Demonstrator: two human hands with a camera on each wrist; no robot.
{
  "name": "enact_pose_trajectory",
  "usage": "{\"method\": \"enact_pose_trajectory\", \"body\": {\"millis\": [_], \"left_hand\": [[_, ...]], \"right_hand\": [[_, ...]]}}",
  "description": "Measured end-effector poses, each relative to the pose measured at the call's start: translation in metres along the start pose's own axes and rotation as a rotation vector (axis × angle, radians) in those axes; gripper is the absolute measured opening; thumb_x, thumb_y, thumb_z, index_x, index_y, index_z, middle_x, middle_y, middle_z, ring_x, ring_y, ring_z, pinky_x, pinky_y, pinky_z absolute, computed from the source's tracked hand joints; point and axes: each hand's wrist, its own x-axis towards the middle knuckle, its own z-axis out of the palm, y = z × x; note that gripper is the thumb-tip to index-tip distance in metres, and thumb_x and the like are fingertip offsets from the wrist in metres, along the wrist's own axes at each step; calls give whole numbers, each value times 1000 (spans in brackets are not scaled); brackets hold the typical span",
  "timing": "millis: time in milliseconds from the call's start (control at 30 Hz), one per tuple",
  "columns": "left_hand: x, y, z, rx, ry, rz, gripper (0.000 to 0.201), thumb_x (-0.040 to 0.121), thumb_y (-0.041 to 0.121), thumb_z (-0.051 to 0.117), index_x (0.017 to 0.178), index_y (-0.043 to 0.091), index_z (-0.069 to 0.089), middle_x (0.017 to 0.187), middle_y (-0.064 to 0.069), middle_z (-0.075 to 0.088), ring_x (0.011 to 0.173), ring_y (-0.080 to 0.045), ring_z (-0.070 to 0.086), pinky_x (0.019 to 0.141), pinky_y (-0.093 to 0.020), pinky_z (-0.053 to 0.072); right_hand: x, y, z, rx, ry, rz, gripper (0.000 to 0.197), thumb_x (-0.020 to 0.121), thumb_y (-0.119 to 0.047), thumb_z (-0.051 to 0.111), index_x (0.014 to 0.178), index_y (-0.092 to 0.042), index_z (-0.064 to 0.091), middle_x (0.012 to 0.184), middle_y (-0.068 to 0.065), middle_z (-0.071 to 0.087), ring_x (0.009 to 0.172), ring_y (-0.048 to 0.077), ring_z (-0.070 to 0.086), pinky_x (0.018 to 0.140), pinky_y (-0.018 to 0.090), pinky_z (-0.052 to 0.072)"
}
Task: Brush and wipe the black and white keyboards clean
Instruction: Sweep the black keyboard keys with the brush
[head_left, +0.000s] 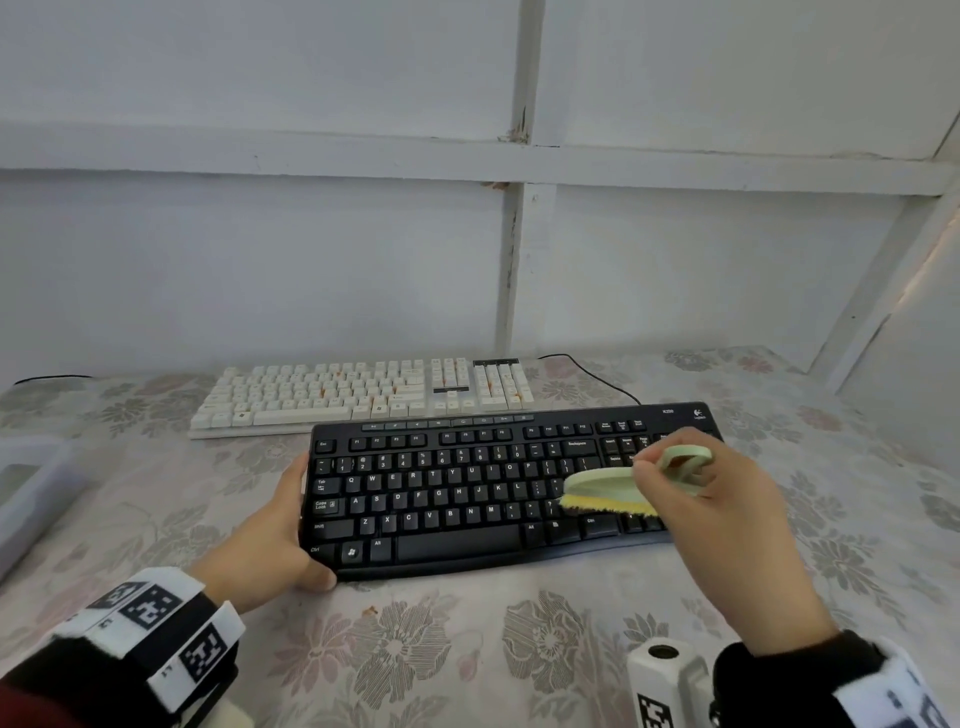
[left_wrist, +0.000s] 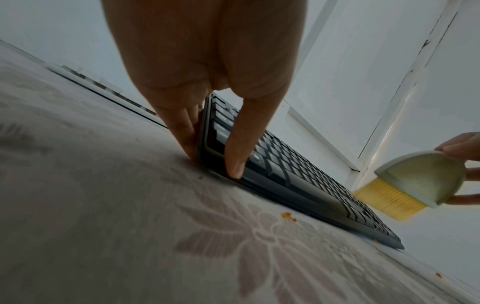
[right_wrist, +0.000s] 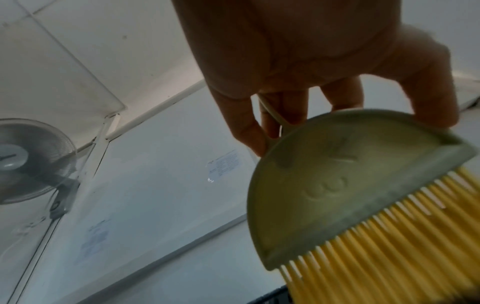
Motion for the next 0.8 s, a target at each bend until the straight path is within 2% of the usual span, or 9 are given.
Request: {"method": "enact_pose_trajectory", "body": {"millis": [100, 133, 200, 267, 400, 533, 633, 700, 800], "left_hand": [[-1, 2, 2, -18, 5, 14, 119, 60, -18, 71, 131, 53, 7, 106, 2, 58, 94, -21, 62, 81, -37, 52], [-2, 2, 2, -23, 7, 19, 117, 61, -19, 70, 129, 53, 8, 105, 2, 59, 94, -22, 63, 82, -37, 52], [-2, 2, 1, -23, 7, 21, 117, 59, -17, 71, 128, 54, 8, 105, 1, 59, 94, -24, 63, 84, -41, 52], [-1, 1, 1, -16, 10, 19, 119, 58, -16, 71, 128, 55, 7, 105, 1, 59, 94, -24, 63, 84, -41, 51], [-1, 1, 2, -13, 12, 16, 119, 60, -19, 70, 129, 55, 7, 105, 2, 58, 94, -23, 62, 82, -37, 50], [0, 0, 1, -13, 14, 14, 116, 56, -12, 72, 128, 54, 10, 105, 2, 59, 94, -23, 63, 84, -40, 51], [1, -2, 1, -11, 14, 10, 118, 55, -11, 73, 129, 55, 9, 107, 4, 59, 96, -22, 62, 86, -41, 50], [1, -2, 2, -9, 15, 2, 119, 57, -14, 73, 130, 54, 8, 107, 4, 59, 96, -22, 62, 87, -42, 50], [1, -2, 2, -15, 19, 13, 115, 49, -6, 73, 122, 59, 13, 107, 4, 59, 94, -23, 63, 83, -41, 51]], "right_hand": [[-1, 0, 2, 107, -48, 1, 14, 83, -10, 61, 70, -14, 61, 62, 4, 53, 52, 5, 38, 48, 14, 30], [-1, 2, 5, 118, -79, 5, 15, 83, -10, 62, 69, -14, 61, 58, 0, 52, 51, 5, 38, 48, 13, 30], [-1, 9, 6, 100, -116, 20, 17, 84, -10, 62, 69, -16, 61, 54, -8, 50, 49, 4, 38, 46, 11, 31], [2, 18, 0, 59, -119, 35, 19, 86, -10, 61, 69, -18, 60, 52, -8, 49, 46, 5, 36, 45, 12, 30], [12, 25, -20, -39, -50, 17, 18, 85, -8, 61, 70, -18, 61, 54, -14, 53, 45, 4, 41, 42, 12, 30], [17, 29, -29, 35, -35, 45, 19, 83, -10, 63, 68, -21, 63, 55, -5, 53, 48, 6, 38, 42, 13, 29], [21, 37, -37, -24, 0, 80, 19, 84, -9, 63, 68, -20, 62, 66, 13, 59, 56, 16, 42, 49, 24, 34], [24, 42, -48, -79, 53, 103, 20, 85, -7, 61, 70, -20, 62, 71, 13, 61, 60, 23, 46, 53, 27, 35], [31, 46, -62, -74, 134, 102, 19, 83, -7, 62, 68, -19, 62, 75, 11, 61, 65, 25, 50, 57, 28, 37]]}}
